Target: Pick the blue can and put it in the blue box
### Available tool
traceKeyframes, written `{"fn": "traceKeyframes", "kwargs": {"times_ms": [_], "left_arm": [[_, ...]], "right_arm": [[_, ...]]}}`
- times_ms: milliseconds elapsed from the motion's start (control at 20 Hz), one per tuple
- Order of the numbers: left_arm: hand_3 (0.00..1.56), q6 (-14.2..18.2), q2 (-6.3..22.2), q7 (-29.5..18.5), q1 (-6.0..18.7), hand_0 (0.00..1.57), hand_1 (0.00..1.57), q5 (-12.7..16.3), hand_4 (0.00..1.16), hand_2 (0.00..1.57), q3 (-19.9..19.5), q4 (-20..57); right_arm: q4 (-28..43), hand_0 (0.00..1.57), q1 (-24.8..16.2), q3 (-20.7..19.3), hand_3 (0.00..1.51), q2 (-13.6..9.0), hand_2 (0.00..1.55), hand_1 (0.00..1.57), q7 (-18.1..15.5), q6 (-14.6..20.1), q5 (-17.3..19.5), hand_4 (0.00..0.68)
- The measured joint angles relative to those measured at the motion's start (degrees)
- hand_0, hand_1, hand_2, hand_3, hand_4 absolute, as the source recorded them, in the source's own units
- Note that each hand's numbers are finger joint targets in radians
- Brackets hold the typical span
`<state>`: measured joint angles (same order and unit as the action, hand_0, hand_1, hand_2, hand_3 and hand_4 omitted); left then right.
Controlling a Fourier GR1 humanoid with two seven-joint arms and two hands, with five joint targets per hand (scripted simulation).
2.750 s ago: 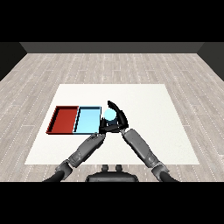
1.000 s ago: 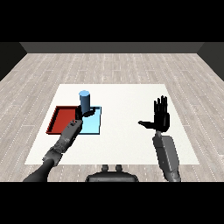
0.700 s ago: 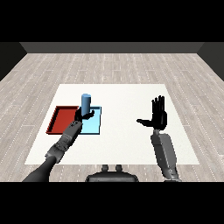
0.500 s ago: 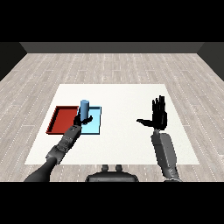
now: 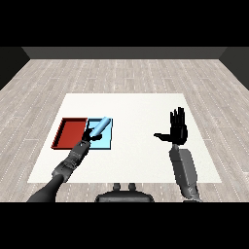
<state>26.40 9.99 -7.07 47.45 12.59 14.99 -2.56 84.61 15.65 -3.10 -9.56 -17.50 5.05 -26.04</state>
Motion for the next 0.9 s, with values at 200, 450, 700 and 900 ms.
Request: {"fn": "traceKeyframes", "kwargs": {"times_ms": [200, 450, 700, 900], "left_arm": [[0.0, 4.95, -0.43, -0.91, 0.5, 0.0, 0.0, -0.98, 0.0, 0.0, 0.3, 0.17], [0.0, 10.52, -0.84, -5.33, -0.11, 0.0, 0.0, 0.99, 0.0, 0.0, -2.61, -1.37], [0.0, 12.01, -0.62, -15.26, -0.65, 0.0, 0.0, 3.83, 0.0, 0.0, -6.32, -7.66], [0.0, 5.59, -1.65, -25.23, -2.08, 0.0, 0.0, 6.11, 0.0, 0.0, -8.42, -15.7]], "right_arm": [[0.18, 0.0, 0.1, 0.04, 0.0, 0.74, 0.0, 0.0, -0.21, -0.66, -0.66, 0.0], [0.92, 0.0, -0.32, 0.5, 0.0, 1.71, 0.0, 0.0, -1.12, -1.02, -0.47, 0.0], [0.83, 0.0, 0.18, 0.49, 0.0, 1.76, 0.0, 0.0, -1.06, -1.55, -0.63, 0.0], [0.78, 0.0, -0.14, 1.52, 0.0, 2.11, 0.0, 0.0, -1.4, -2.03, 0.07, 0.0]]}}
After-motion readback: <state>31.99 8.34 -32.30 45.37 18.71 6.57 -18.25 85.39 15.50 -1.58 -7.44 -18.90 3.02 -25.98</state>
